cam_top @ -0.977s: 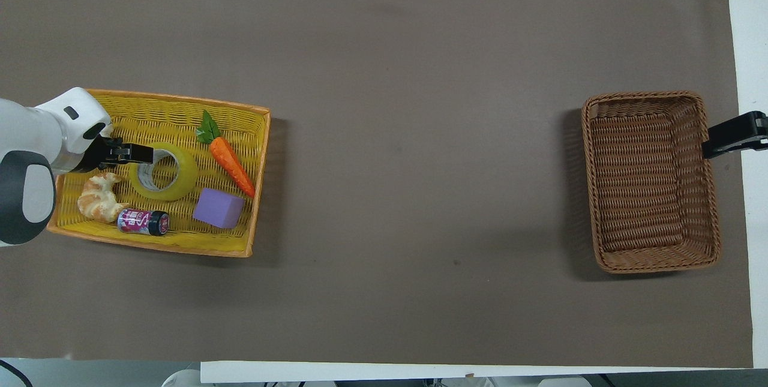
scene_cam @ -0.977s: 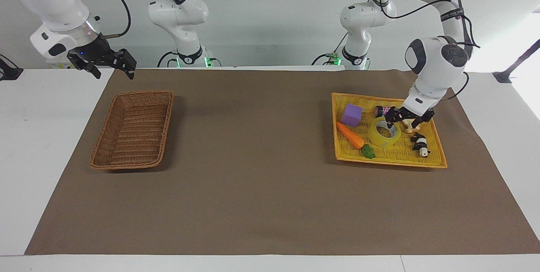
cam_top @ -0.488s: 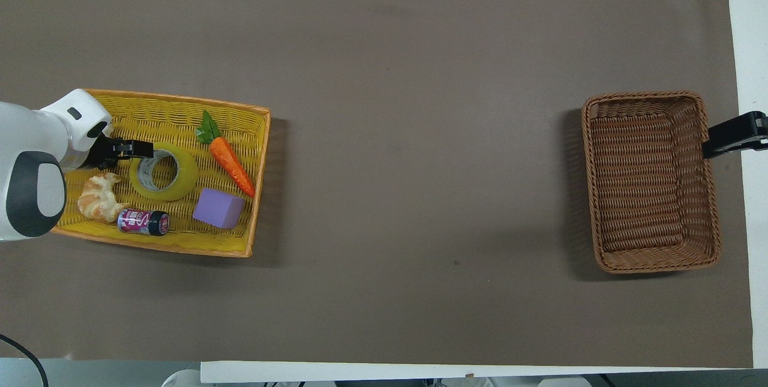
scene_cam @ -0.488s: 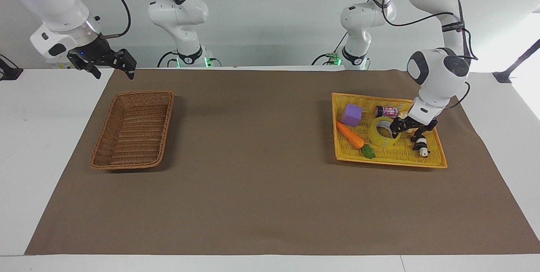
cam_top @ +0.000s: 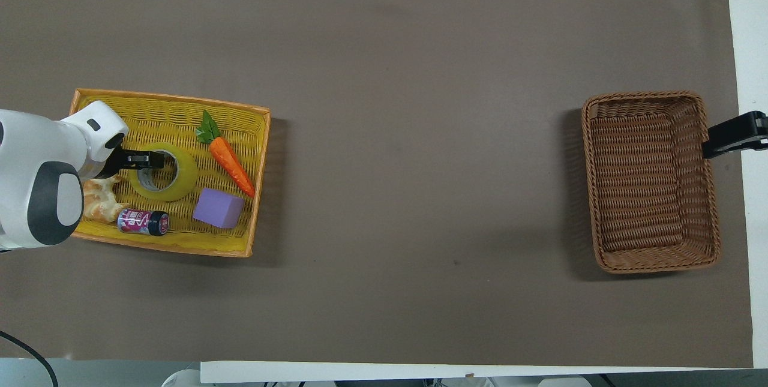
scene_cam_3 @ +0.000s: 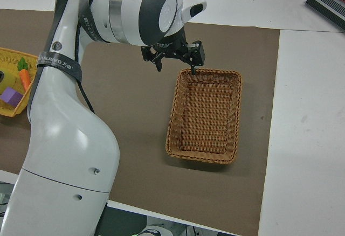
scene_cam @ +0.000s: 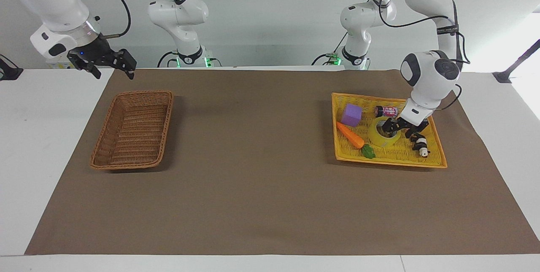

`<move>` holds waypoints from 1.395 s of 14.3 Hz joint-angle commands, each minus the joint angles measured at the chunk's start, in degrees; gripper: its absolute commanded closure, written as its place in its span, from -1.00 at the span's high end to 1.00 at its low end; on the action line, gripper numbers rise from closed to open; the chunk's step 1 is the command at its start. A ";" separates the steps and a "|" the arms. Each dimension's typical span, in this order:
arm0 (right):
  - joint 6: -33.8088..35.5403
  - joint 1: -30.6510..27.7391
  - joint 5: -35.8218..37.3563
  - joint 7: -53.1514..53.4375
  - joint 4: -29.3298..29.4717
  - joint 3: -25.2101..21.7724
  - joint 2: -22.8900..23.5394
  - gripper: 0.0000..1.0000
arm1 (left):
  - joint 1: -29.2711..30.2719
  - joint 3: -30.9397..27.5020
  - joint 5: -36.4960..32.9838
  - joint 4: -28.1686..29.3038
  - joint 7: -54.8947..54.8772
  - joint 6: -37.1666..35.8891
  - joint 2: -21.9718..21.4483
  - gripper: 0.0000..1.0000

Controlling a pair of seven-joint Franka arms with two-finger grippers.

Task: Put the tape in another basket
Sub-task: 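Reach the left gripper down into the tape roll's center hole, then grip the tape roll rim and lift it out with the left gripper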

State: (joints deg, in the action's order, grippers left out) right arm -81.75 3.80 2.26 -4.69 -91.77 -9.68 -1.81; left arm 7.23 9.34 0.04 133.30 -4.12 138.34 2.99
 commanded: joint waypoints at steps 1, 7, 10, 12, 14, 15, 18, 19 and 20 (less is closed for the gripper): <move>0.37 -0.02 -1.03 0.56 -0.78 -0.08 -0.83 1.00 | -0.72 -0.37 -0.74 1.09 0.78 0.97 -0.80 0.51; 0.37 -0.02 -1.03 0.56 -0.78 -0.08 -0.83 1.00 | -0.72 -0.37 -0.74 2.40 0.78 0.62 -1.24 0.13; 0.37 -0.02 -1.03 0.56 -0.78 -0.08 -0.83 1.00 | -0.72 -0.37 -0.65 2.49 0.78 -0.09 -1.32 -0.51; 0.37 -0.02 -1.03 0.56 -0.78 -0.08 -0.83 1.00 | -0.72 -0.37 -0.65 2.67 0.78 -0.18 -1.50 -0.63; 0.37 -0.02 -1.03 0.56 -0.78 -0.08 -0.83 1.00 | -0.72 -0.37 -0.65 2.67 0.78 -0.26 -1.59 -1.00; 0.37 -0.02 -1.03 0.56 -0.78 -0.08 -0.83 1.00 | -0.72 -0.37 -0.74 2.06 0.87 -0.87 -1.41 -1.00; 0.37 -0.02 -1.03 0.56 -0.70 -0.08 -0.83 1.00 | -0.81 -0.29 -0.22 -10.46 0.87 -11.73 1.38 -1.00; 0.37 -0.02 -1.03 0.56 -0.78 -0.17 -0.83 1.00 | -1.51 -0.29 1.70 -17.13 1.05 -17.26 2.97 -1.00; 0.37 -0.02 -1.03 0.56 -0.78 -0.08 -0.83 1.00 | -2.99 -0.37 5.11 -21.89 2.18 -20.53 4.55 -1.00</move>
State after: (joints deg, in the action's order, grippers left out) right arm -81.75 3.80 2.26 -4.69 -91.77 -9.68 -1.81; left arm 6.77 9.38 1.75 123.60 -3.90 126.61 3.59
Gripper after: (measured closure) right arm 0.000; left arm 0.775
